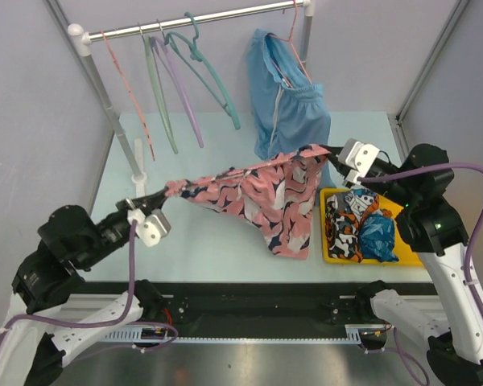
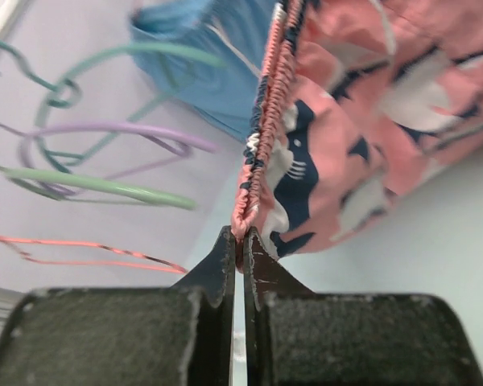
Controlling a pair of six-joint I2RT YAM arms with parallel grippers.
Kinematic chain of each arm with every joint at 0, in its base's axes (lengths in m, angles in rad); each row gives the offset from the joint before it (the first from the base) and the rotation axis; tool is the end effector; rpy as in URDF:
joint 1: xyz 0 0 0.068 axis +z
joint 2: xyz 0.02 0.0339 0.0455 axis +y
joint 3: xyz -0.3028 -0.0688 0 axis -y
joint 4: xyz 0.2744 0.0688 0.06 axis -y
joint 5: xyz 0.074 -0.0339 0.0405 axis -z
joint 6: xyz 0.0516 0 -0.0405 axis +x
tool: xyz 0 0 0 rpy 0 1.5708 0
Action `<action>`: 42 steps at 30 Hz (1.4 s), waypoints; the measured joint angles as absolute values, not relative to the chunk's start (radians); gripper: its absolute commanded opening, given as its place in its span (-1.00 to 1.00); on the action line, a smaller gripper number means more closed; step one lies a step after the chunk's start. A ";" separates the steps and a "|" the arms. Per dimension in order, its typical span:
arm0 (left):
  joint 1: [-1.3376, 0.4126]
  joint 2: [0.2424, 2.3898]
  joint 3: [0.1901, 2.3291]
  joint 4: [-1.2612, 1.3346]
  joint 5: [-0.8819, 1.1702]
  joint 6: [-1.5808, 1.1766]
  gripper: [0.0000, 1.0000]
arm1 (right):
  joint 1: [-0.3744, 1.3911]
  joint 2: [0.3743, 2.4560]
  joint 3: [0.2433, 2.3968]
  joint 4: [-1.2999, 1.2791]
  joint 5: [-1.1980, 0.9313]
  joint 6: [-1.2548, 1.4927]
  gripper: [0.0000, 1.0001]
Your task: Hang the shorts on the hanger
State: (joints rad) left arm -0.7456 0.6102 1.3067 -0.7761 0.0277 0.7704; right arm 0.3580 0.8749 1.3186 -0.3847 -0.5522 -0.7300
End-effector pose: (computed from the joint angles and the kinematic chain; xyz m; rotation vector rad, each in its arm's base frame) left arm 0.0497 -0.0479 0.4991 1.1498 1.1839 -0.0040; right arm 0.1457 0.0834 0.5248 -1.1291 1.0203 0.1199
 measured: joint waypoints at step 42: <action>-0.912 0.901 1.123 -0.770 0.549 0.418 0.57 | 0.716 0.895 1.032 -0.402 -0.328 -0.373 -1.00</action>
